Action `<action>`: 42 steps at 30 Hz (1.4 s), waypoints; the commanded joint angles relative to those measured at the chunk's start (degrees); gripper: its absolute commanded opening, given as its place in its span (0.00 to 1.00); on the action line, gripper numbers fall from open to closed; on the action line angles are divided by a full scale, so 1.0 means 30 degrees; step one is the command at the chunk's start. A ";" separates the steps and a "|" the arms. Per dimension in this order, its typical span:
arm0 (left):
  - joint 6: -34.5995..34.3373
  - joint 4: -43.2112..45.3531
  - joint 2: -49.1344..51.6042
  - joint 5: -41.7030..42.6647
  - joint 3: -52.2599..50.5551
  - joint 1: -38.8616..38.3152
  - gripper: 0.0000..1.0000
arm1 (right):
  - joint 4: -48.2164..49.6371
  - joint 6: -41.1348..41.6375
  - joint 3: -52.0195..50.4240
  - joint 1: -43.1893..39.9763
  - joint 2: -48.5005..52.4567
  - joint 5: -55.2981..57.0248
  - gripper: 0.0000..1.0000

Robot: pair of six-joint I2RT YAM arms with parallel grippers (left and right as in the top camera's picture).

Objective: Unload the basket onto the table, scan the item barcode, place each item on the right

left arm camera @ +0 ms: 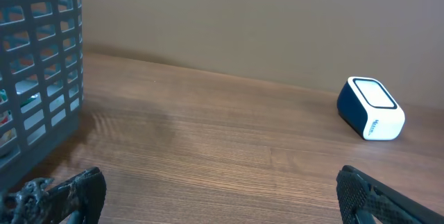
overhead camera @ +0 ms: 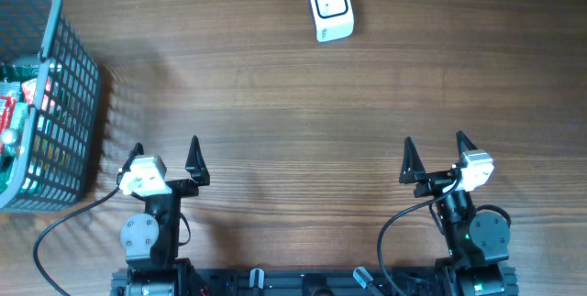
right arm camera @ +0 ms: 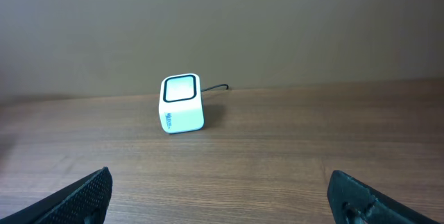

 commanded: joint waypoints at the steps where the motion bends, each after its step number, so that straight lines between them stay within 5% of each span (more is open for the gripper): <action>1: 0.0291 -0.0168 0.0044 0.0444 -0.0015 0.0036 1.00 | 0.0058 -0.0342 0.0015 -0.0160 0.0080 -0.0189 1.00; 42: 0.0270 0.0940 0.0044 0.0561 -0.0015 0.0036 1.00 | 0.0058 -0.0350 0.0015 -0.0160 0.0080 -0.0182 1.00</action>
